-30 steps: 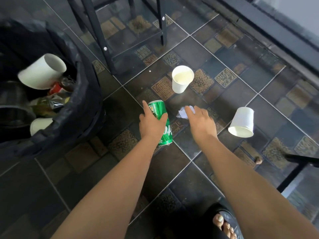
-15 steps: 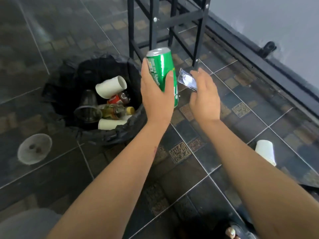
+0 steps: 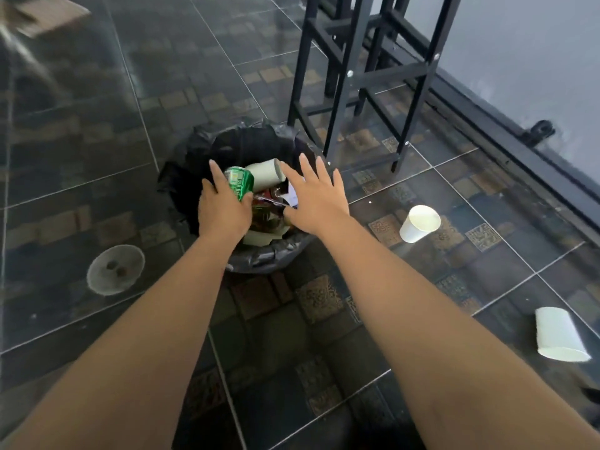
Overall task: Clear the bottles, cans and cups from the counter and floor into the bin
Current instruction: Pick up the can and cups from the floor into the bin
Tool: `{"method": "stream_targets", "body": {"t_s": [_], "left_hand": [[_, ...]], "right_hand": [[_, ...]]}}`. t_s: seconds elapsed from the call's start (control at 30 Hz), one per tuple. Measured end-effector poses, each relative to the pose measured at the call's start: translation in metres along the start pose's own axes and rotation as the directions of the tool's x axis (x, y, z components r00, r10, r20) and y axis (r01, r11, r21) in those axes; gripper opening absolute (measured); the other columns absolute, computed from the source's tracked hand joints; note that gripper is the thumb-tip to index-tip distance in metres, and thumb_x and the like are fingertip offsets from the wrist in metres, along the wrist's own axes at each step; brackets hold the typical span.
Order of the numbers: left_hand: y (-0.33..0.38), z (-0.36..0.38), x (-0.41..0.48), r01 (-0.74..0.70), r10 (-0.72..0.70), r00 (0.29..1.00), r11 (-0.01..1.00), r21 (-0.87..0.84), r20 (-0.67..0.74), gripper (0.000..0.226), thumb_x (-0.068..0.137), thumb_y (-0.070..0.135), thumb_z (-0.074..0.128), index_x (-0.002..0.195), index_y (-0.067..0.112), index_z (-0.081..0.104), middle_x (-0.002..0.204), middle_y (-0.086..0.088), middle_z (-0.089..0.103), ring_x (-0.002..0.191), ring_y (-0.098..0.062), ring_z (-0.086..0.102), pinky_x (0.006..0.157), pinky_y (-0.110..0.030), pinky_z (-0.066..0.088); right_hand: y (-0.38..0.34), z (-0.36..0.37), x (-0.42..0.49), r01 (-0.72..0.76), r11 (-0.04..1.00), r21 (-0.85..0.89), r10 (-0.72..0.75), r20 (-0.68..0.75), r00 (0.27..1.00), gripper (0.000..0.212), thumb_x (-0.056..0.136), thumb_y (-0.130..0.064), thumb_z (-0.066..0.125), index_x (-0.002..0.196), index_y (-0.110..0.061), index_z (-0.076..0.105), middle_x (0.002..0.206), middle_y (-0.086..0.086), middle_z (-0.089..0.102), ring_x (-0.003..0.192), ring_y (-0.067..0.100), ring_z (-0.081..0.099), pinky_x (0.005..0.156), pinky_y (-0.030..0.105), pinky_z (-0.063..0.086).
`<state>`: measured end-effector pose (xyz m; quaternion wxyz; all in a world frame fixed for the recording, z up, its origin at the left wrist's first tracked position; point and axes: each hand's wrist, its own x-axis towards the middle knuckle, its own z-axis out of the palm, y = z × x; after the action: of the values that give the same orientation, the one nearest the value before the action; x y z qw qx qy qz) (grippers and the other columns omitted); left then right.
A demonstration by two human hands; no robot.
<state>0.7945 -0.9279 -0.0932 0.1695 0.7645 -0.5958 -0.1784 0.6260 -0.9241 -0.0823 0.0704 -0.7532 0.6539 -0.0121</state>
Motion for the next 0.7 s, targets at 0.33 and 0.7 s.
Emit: {"method": "stream_targets", "body": {"t_s": [0.33,0.7], "left_hand": [[0.034,0.004,-0.025,-0.272,0.289,0.957,0.927,0.258,-0.033,0.063,0.102,0.045,0.02,0.154,0.012,0.009,0.16,-0.016,0.007,0.147,-0.029,0.001,0.116,-0.048,0.0],[0.153,0.099,-0.092,-0.669,0.668,0.742,0.733,0.119,0.06,0.063,0.102,0.045,0.028,0.153,0.008,0.02,0.158,-0.015,0.019,0.147,-0.027,0.011,0.119,-0.043,0.008]], "right_hand": [[0.041,0.004,-0.043,-0.06,0.98,0.188,0.102,-0.226,0.969,0.059,0.097,-0.046,0.039,0.152,-0.03,0.023,0.161,-0.003,0.018,0.149,0.017,0.01,0.12,0.043,0.004],[0.158,0.034,-0.141,-0.397,0.882,0.253,0.456,-0.248,0.855,0.054,0.098,-0.04,0.043,0.148,-0.022,0.035,0.156,0.001,0.032,0.144,0.02,0.027,0.119,0.042,0.015]]}}
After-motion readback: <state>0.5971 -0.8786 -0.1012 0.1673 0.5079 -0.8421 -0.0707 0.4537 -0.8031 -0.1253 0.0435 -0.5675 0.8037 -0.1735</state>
